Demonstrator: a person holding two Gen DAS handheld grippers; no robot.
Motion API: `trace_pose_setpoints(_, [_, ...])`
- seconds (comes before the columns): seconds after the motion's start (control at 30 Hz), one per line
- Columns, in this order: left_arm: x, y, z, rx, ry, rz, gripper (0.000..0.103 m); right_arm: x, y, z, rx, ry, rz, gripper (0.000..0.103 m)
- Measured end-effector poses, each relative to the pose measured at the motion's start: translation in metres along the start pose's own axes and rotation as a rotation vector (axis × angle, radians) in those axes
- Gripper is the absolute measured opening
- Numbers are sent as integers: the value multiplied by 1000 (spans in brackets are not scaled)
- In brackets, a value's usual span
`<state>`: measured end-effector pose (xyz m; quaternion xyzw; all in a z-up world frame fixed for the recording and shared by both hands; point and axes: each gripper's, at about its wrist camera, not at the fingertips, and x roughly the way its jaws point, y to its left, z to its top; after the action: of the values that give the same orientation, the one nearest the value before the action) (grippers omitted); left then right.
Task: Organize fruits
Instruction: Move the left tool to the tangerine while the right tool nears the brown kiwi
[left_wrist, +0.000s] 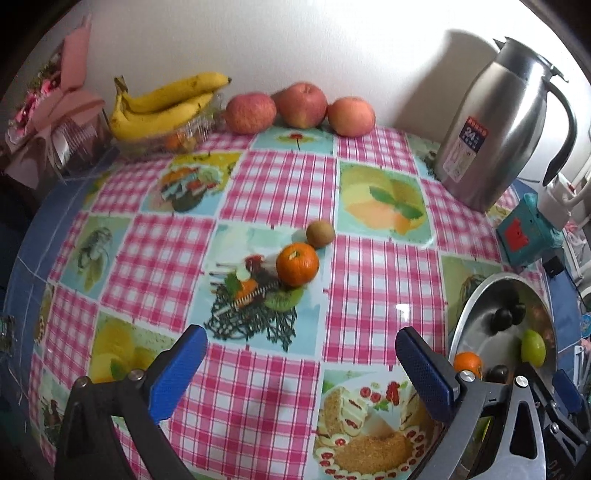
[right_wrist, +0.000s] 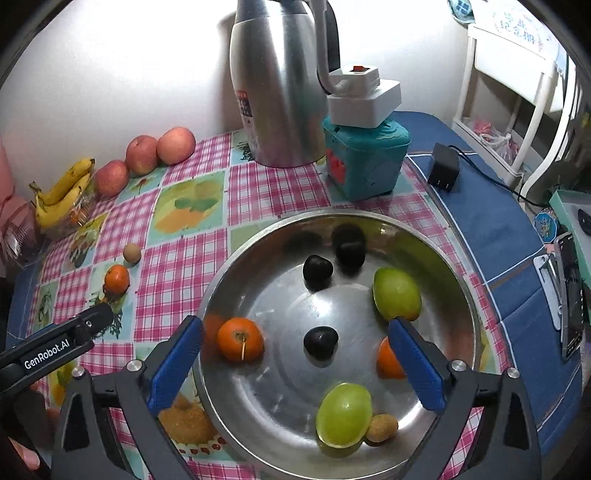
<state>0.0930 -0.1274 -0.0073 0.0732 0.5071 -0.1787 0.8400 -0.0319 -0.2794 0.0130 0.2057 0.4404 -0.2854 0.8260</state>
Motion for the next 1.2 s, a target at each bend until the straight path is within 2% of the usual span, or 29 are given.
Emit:
trace_pose_setpoints(0.07, [-2, -1, 2, 9, -15, 7, 103, 0, -1, 0, 10, 1, 6, 100])
trace_pose_setpoints(0.23, [-7, -2, 5, 18, -47, -29, 103, -2, 1, 1, 11, -19, 25, 100])
trace_pose_setpoints(0.47, [-23, -4, 11, 49, -157, -71, 103, -6, 7, 2, 3, -30, 73, 100])
trace_pose_setpoints(0.53, [-25, -5, 12, 62, -171, -53, 103, -6, 11, 2, -1, -36, 87, 100])
trace_pose_setpoints(0.67, [-22, -3, 13, 47, -157, -37, 103, -9, 19, 2, -20, -60, 78, 100])
trace_pose_setpoints(0.87, [-8, 5, 15, 2, -82, -48, 103, -10, 31, 3, -45, -86, 61, 100])
trace_pose_setpoints(1.2, [9, 21, 31, 13, -77, -45, 103, 5, 55, 10, -78, -71, 52, 100])
